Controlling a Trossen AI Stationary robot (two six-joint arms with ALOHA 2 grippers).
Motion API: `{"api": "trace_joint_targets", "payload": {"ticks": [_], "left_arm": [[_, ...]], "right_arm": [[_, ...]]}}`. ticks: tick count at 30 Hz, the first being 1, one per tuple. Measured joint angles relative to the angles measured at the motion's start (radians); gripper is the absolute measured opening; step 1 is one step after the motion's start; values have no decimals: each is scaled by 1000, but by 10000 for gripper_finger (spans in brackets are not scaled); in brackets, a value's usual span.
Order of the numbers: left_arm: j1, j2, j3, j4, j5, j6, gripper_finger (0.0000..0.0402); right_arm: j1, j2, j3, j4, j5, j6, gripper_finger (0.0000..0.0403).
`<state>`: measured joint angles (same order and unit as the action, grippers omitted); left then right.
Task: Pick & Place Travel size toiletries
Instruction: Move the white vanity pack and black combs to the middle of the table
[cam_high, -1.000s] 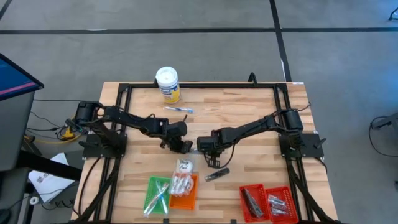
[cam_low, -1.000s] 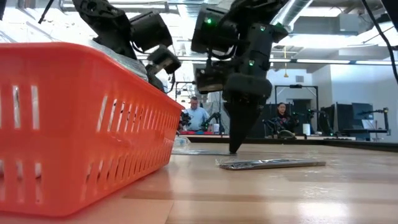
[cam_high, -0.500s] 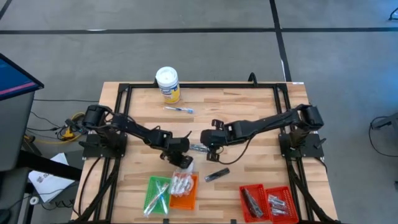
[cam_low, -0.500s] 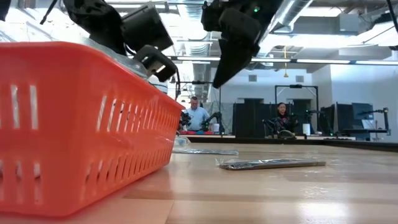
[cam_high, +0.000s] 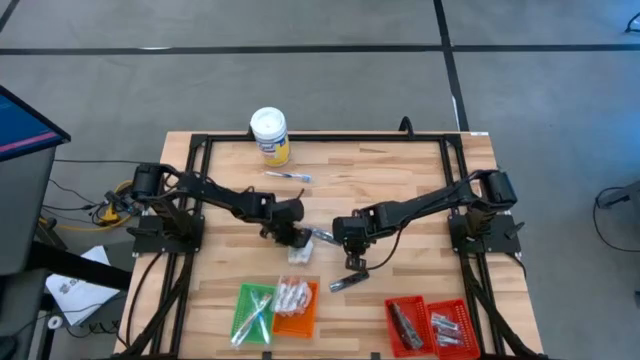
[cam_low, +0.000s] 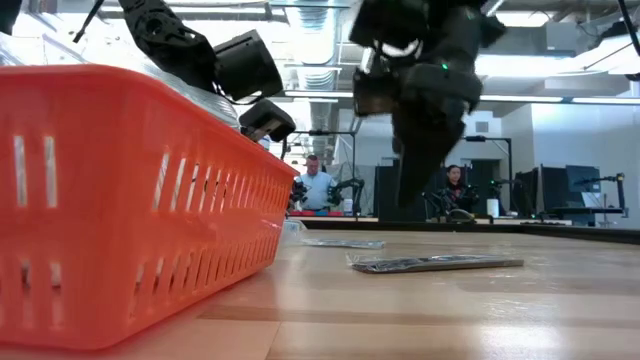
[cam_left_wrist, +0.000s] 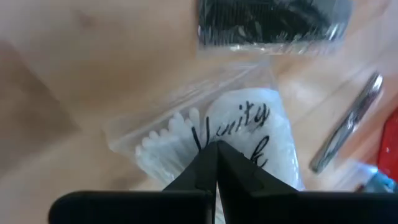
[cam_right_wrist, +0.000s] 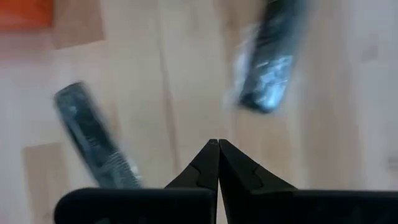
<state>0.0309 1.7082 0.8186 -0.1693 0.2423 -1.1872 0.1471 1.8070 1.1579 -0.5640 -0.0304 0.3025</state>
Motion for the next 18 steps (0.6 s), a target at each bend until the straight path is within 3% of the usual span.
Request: {"api": "trace_joint_targets", "payload": {"ticks": [11,18], "left_arm": [[35,-132,1,15,-135,43,0],[35,-169,3,41,-187,54,0]], "right_arm": [[75,-148,-147,102,-150,-115,0],[179,-98,-171,173,-220,-74,0]]}}
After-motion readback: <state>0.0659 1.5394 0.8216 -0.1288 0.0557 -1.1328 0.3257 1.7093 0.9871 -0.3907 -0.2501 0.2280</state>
